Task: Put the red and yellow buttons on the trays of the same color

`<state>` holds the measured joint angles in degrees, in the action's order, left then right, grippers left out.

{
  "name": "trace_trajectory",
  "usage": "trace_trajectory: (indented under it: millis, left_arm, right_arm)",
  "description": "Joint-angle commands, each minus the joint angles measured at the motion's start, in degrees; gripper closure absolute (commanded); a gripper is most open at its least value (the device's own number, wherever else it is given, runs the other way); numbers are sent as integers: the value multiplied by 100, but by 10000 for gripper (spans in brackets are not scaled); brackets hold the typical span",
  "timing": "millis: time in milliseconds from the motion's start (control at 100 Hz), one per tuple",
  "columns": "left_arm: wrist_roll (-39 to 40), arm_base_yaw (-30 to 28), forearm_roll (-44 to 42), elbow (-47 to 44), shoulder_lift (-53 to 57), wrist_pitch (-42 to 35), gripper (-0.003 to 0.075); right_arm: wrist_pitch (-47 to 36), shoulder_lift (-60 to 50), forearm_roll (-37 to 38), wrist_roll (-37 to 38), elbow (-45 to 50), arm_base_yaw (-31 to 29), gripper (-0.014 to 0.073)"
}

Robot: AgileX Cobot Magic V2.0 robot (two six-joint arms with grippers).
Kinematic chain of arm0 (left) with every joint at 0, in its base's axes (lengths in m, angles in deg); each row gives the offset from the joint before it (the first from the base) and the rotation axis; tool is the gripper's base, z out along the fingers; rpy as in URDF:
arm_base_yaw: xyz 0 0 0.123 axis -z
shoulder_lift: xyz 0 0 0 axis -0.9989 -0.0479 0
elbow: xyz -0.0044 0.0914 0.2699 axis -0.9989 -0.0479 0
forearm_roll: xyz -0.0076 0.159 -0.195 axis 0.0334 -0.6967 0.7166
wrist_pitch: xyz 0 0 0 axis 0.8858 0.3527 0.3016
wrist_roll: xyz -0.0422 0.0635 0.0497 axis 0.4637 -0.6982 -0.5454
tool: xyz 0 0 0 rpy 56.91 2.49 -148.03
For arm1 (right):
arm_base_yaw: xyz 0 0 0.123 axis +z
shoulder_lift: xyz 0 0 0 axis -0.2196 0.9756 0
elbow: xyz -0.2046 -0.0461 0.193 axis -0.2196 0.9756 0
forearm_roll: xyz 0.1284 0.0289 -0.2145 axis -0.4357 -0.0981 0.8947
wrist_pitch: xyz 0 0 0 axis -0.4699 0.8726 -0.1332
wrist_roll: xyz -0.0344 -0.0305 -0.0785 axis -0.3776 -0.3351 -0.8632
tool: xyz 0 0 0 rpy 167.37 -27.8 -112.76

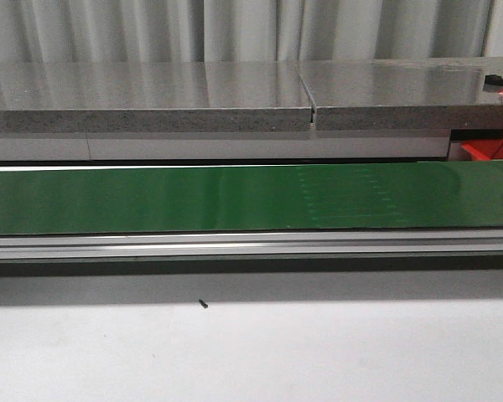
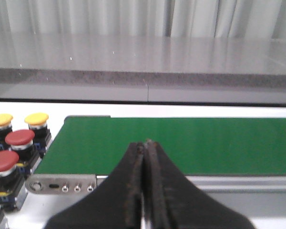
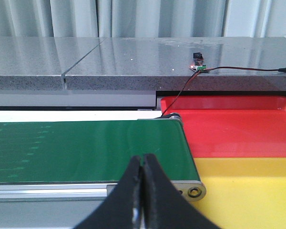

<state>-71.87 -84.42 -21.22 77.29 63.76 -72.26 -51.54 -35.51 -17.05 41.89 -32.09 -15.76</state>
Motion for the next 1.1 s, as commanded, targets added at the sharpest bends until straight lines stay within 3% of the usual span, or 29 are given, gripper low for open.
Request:
trace_trajectory:
  millis: [0, 360, 660, 730, 800, 970, 1020, 1090]
  left_arm:
    - [0, -39, 38, 485, 131, 77, 741]
    - [0, -39, -366, 2191, -1106, 2007, 741]
    - [0, -39, -440, 2967, -2325, 2114, 719]
    - [0, -39, -355, 3139, -2599, 2114, 645]
    - [0, -39, -269, 3255, -2852, 2073, 516]
    - [0, -39, -229, 3298, -3108, 1752, 73]
    - [0, -39, -229, 3322, -3133, 1695, 13]
    - [83, -39, -229, 3358, -3174, 1652, 29]
  right_arm:
    - [-423, -102, 68, -15, -90, -16, 685]
    - [-423, -102, 68, -15, -90, -16, 685]
    - [-423, -102, 68, -15, -90, -16, 685]
    - [-423, -102, 68, -15, -90, -16, 685]
    - [-423, -102, 68, -15, -90, -16, 685]
    - [-423, -102, 68, -15, -90, -16, 685]
    - [-423, -102, 68, -15, -90, -16, 685]
    - [-423, -102, 68, -15, -90, -16, 685]
